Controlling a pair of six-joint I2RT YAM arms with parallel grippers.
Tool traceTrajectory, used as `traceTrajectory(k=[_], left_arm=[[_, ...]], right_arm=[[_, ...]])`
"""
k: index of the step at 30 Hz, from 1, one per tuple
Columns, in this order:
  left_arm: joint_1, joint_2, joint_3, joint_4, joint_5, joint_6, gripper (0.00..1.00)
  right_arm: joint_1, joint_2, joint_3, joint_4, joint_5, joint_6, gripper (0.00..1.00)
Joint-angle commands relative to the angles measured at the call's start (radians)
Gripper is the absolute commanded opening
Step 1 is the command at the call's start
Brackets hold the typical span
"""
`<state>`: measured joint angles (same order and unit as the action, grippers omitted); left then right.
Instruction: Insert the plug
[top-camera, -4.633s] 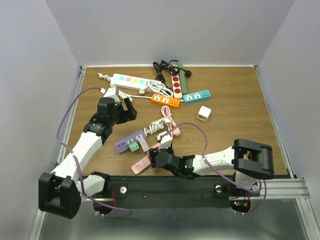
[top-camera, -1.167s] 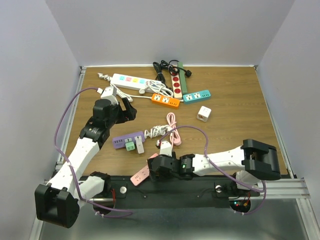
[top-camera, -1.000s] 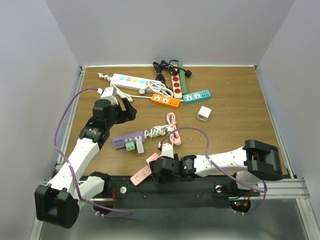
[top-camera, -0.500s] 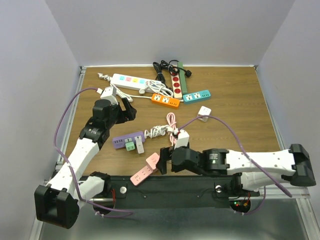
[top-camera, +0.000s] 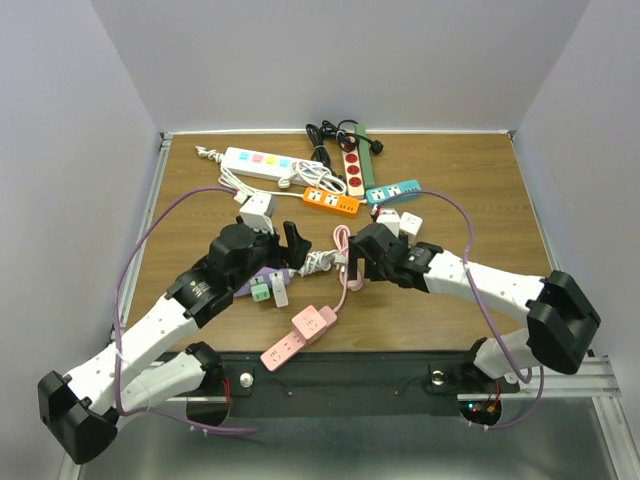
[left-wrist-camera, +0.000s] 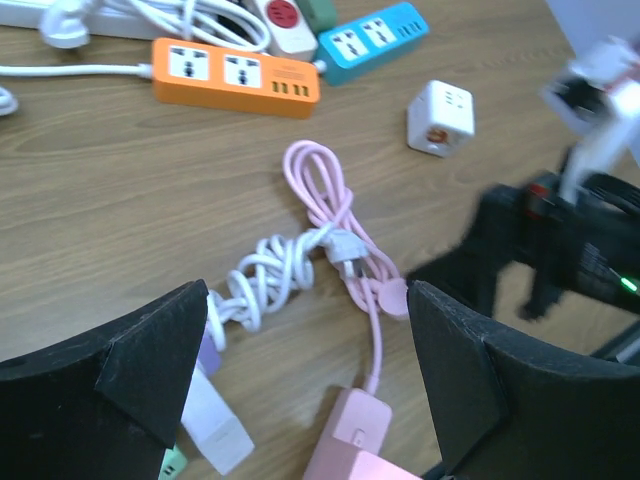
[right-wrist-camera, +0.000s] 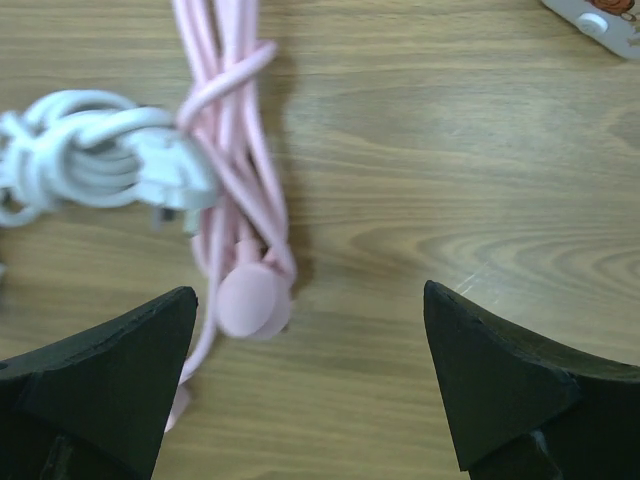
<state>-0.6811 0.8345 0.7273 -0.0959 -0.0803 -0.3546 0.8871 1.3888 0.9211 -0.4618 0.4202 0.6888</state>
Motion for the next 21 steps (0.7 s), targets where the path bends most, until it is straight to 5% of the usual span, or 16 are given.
traceTrajectory(k=[1, 6, 17, 19, 21], left_arm=[[-0.104, -0.038, -0.025, -0.013, -0.082, -0.003, 0.91], [-0.23, -0.041, -0.043, -0.025, -0.125, -0.055, 0.91], [-0.302, 0.046, -0.071, -0.008, -0.193, -0.1, 0.91], [-0.307, 0.055, -0.069, -0.008, -0.182, -0.086, 0.91], [-0.317, 0.06, -0.069, -0.014, -0.167, -0.076, 0.91]], right_arm=[[-0.056, 0.029, 0.015, 0.092, -0.066, -0.11, 1.0], [-0.083, 0.101, -0.004, 0.209, -0.176, -0.169, 0.99], [-0.097, 0.299, -0.002, 0.293, -0.285, -0.224, 0.93], [-0.108, 0.323, 0.01, 0.301, -0.293, -0.222, 0.84], [-0.119, 0.352, 0.024, 0.299, -0.287, -0.222, 0.52]])
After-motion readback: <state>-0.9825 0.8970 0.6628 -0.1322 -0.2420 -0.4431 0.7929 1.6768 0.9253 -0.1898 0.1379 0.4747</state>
